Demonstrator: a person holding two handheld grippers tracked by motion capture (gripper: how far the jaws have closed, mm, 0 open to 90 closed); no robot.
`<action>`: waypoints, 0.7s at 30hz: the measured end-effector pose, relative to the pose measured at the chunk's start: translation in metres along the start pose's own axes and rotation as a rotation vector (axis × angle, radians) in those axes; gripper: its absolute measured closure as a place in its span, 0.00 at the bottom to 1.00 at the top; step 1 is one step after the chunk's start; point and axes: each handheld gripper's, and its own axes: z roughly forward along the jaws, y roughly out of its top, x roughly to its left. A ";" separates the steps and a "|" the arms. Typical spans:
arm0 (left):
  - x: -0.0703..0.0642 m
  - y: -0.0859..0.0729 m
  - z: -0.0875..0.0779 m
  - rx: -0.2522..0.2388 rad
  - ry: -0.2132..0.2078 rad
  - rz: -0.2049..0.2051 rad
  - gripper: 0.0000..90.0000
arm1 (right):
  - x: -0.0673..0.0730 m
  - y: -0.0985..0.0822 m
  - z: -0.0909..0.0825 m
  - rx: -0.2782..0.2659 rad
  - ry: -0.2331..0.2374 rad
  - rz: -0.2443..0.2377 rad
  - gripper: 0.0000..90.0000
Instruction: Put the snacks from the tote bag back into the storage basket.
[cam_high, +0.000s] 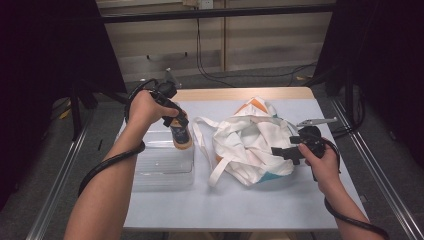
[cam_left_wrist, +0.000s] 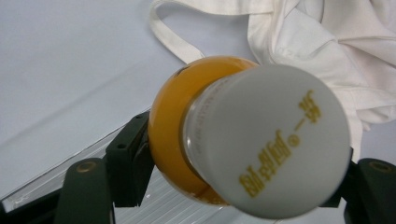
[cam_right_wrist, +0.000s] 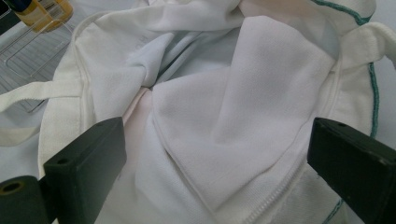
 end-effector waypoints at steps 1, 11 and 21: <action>0.000 0.000 0.001 -0.002 0.002 0.001 0.33 | 0.000 0.000 0.000 -0.001 0.000 0.000 0.05; 0.002 0.000 0.009 0.003 -0.002 0.010 0.33 | 0.000 0.000 0.000 0.000 -0.001 -0.003 0.05; 0.001 -0.003 0.017 0.012 -0.003 0.018 0.33 | 0.001 -0.001 0.000 0.001 -0.001 -0.003 0.05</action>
